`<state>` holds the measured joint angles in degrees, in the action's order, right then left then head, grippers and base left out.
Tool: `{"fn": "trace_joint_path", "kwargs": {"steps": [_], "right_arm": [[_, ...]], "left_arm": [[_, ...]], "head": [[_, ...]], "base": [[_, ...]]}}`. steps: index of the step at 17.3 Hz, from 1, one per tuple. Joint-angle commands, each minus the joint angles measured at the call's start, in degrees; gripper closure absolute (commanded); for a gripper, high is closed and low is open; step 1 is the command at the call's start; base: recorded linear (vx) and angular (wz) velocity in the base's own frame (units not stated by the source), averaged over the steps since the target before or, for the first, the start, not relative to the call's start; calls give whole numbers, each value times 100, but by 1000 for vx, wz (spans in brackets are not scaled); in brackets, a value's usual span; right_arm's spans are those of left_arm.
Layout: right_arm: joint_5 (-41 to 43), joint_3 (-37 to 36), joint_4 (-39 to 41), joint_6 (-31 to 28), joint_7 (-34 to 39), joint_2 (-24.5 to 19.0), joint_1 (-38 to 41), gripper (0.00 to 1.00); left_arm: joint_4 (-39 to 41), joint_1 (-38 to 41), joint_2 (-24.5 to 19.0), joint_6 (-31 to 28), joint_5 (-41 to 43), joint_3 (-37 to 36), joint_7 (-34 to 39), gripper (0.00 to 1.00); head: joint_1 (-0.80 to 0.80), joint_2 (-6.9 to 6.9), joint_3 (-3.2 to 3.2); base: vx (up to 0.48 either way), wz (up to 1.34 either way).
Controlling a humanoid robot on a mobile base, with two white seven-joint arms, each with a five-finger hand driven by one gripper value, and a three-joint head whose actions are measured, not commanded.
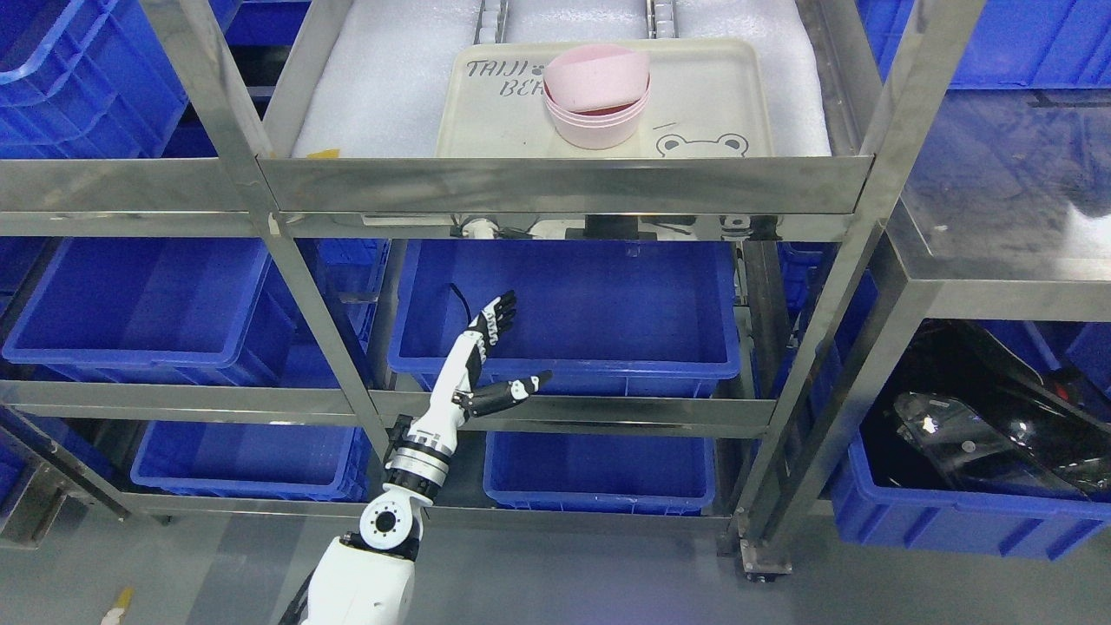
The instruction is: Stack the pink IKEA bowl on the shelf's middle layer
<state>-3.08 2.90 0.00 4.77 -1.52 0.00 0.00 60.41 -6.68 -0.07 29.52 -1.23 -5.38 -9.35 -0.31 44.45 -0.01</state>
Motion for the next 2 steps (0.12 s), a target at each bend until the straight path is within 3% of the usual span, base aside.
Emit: {"fn": "trace_joint_path", "kwargs": {"steps": [1, 2], "right_arm": [[0, 0, 100, -3, 2, 100, 132, 0], [0, 0, 100, -3, 2, 100, 132, 0]], "left_arm": [[-364, -176, -93, -131, -158, 1285, -14, 1], [-363, -176, -93, -131, -158, 1259, -15, 1]], "head": [[0, 0, 0], [0, 0, 0]], "base": [[10, -36], [10, -36]]}}
